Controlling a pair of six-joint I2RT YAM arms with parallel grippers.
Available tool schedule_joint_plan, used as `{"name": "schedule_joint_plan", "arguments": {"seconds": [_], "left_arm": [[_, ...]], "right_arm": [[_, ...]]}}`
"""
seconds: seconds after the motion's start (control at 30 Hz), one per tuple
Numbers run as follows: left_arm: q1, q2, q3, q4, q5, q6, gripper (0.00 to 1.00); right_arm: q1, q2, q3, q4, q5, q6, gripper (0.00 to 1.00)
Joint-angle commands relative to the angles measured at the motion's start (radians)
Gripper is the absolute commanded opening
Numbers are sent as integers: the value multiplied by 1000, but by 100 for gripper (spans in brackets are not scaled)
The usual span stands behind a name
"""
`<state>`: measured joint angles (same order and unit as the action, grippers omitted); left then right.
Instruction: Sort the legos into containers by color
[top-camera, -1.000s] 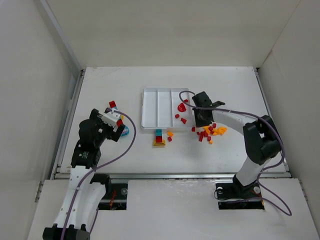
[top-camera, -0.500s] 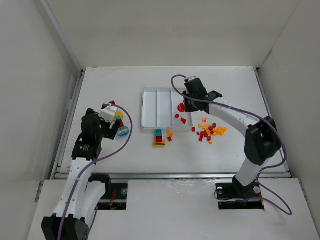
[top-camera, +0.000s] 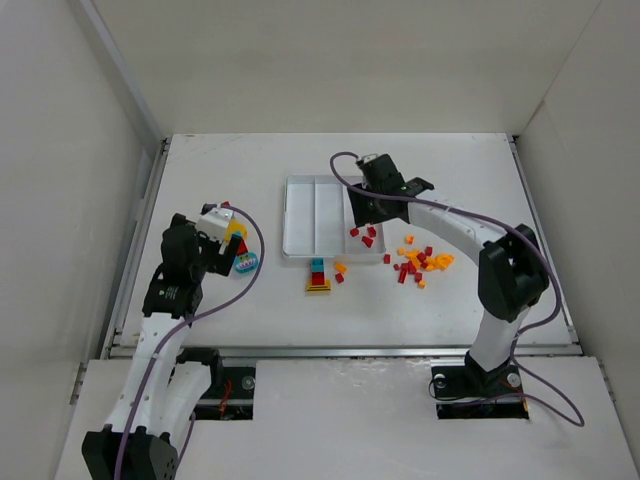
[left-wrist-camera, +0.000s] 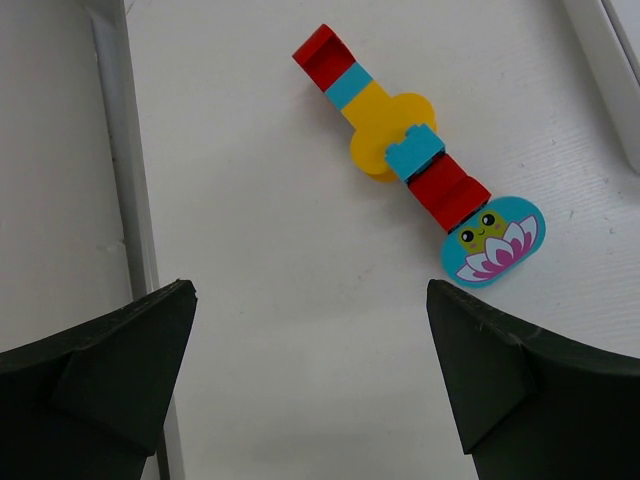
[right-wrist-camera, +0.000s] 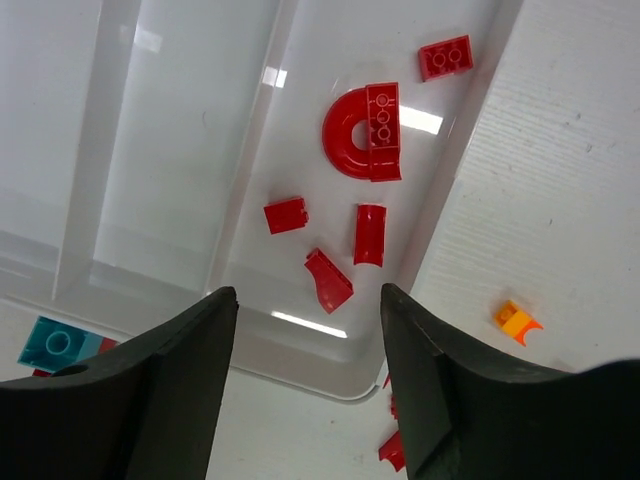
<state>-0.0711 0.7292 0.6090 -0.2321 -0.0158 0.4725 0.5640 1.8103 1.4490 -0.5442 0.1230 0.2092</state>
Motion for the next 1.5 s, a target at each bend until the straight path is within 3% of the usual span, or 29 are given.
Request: {"name": "schedule_joint_plan", "arguments": {"seconds": [0.0,0.23,0.33,0.9,1.17,1.47], "left_arm": [[-4,-5,60,-16,11,-23,100],[-4,50,115,-7,11,32,100],[-4,88,135,2,11,32,100],[-4,145,153,22,50,23,100],[-4,136,153,22,50,23,100],[-4,116,144,13,50,23,100]], "right_arm": [[-32,-100,-24,7,-8,7,63],[-150,-177,-240,39,-111,51,31],[-150,-163,-301,61,-132,64,29],[-150,-81,-375,168,-227,114,28],[-131,-92,-406,190,-237,125,35],[-84,-83,-397,181,-192,144,36]]}}
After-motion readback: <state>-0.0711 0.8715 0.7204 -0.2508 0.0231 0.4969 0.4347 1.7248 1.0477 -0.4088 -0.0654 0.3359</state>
